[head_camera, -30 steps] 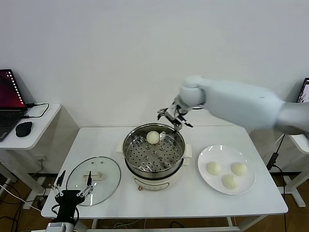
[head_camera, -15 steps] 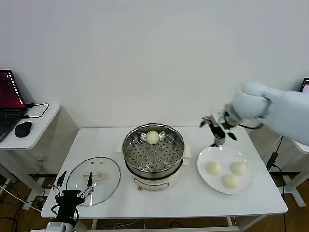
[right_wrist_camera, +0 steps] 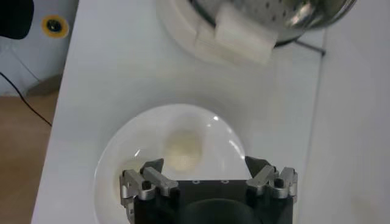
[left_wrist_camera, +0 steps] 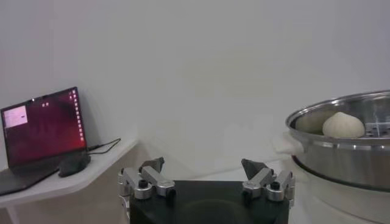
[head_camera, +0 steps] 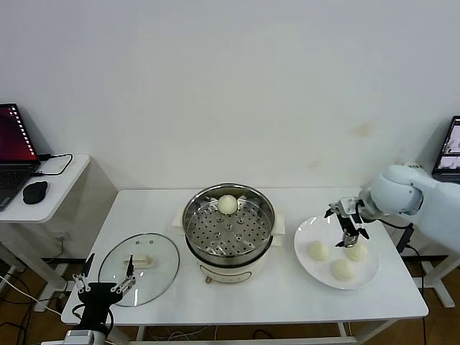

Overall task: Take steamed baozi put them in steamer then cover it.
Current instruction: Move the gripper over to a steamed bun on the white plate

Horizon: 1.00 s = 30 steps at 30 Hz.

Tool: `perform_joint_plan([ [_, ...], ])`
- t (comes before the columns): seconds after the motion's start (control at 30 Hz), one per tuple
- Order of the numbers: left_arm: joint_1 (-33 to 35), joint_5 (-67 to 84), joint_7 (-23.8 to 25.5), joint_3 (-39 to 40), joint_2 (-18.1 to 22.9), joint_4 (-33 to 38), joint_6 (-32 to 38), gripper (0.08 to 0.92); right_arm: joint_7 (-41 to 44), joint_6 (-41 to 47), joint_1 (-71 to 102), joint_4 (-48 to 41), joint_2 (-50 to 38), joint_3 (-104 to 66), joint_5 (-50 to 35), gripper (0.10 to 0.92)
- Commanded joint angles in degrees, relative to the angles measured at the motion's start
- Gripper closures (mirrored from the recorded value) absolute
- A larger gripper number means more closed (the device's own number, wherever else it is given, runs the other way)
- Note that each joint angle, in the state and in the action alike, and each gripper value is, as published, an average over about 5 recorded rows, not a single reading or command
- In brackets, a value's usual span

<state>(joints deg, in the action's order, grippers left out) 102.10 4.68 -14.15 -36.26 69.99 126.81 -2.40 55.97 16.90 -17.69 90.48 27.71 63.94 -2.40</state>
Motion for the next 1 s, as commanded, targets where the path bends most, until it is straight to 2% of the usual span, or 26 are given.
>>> perform_joint_plan([
  [0.03, 0.21, -0.06, 0.04, -0.42, 0.18, 0.22, -0.21, 0.177, 0.17, -1.72, 17.14, -11.42, 5.48, -12.20, 6.87, 0.202],
  [0.73, -0.06, -0.67, 0.23, -0.33, 1.26, -1.46, 0.09, 0.177, -2.08, -4.81, 21.92, -22.40, 15.95, -15.47, 9.90, 0.205],
  [0.87, -0.25, -0.69, 0.21, -0.31, 1.24, -1.65, 0.12, 0.177, -1.92, -4.64, 22.12, -22.43, 15.88, -15.80, 10.01, 0.237],
  [1.0, -0.35, -0.83, 0.17, -0.12, 1.36, -1.83, 0.20, 0.177, -1.67, -4.38, 22.19, -22.16, 15.74, -16.11, 10.15, 0.312],
])
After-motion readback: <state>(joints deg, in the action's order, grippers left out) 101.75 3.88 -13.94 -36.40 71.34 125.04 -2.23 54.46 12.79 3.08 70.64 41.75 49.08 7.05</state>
